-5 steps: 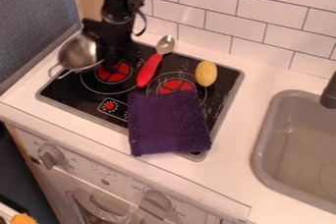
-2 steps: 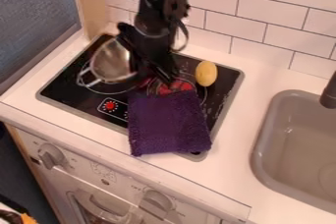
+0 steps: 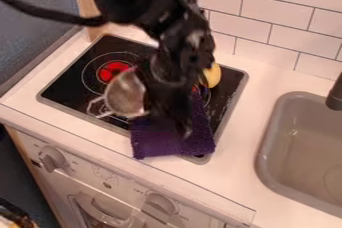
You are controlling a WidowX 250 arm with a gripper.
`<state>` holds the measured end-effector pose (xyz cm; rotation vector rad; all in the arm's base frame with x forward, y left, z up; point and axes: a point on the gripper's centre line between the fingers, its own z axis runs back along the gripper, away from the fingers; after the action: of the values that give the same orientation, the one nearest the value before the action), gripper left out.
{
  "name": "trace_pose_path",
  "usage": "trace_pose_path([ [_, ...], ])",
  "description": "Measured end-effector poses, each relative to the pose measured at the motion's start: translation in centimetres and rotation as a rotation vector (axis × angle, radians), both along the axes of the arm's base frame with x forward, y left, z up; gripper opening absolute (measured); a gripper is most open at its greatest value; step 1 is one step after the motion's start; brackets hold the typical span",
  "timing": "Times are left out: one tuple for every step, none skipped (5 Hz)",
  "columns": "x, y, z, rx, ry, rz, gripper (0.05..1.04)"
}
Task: Move the silver pot on the cloth
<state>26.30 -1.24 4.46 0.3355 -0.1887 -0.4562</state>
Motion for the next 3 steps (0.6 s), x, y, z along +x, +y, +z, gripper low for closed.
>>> trace_pose_path([
  [-1.1, -1.5, -0.8, 0.006, 0.020, -0.061, 0.074],
  [-1.4, -2.6, -1.0, 0.004, 0.029, -0.106, 0.104],
  [-1.5, -2.7, -1.2, 0.009, 0.066, -0.096, 0.278],
])
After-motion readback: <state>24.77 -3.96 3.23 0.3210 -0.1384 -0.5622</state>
